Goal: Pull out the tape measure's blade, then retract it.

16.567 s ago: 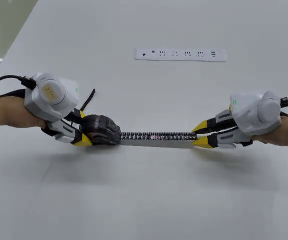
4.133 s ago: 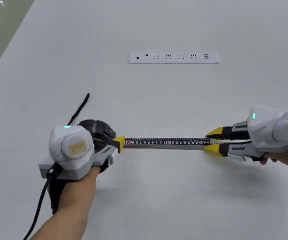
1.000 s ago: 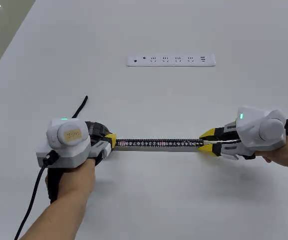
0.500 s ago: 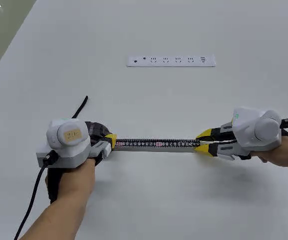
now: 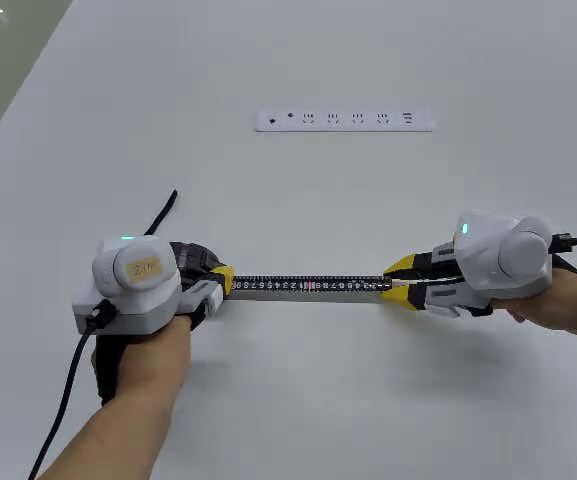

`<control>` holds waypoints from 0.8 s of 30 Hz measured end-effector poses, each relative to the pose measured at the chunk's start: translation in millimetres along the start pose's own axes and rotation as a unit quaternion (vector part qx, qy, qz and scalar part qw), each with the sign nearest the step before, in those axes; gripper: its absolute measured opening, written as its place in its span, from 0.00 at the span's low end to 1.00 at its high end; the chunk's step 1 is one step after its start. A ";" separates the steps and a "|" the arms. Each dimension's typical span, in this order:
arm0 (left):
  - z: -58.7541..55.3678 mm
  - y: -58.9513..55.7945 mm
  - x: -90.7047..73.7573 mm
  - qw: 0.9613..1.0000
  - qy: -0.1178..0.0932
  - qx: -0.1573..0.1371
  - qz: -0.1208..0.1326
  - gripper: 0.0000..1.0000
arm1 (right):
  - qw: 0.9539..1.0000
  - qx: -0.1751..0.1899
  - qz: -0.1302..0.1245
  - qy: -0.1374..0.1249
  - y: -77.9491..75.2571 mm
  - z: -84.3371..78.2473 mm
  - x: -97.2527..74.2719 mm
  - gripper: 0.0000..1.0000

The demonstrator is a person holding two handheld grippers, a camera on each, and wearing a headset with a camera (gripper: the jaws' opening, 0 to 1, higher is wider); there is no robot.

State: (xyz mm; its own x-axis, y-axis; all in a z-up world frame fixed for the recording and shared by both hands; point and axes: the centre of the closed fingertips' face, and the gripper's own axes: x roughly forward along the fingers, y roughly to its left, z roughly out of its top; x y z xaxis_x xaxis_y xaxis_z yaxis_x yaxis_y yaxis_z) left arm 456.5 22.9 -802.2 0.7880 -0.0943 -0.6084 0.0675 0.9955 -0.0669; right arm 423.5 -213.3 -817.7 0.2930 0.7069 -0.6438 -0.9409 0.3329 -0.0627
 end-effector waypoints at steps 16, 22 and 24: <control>-0.1 0.3 0.5 1.000 -0.001 -0.004 -0.002 0.60 | 1.000 0.001 0.006 -0.009 0.1 8.2 13.2 0.12; 0.0 0.8 0.9 1.000 0.000 -0.003 -0.002 0.60 | 1.000 0.002 0.006 -0.009 0.3 10.2 15.8 0.12; 0.1 0.8 0.8 1.000 0.000 -0.003 -0.002 0.60 | 1.000 0.003 0.007 -0.009 0.1 10.3 16.3 0.12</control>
State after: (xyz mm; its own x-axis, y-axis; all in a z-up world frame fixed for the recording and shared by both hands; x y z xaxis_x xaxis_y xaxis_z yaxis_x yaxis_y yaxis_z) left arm 457.3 23.6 -802.7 0.7873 -0.0981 -0.6087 0.0665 0.9950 -0.0744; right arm 429.9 -195.3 -820.3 0.2838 0.7227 -0.6302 -0.9438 0.3267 -0.0503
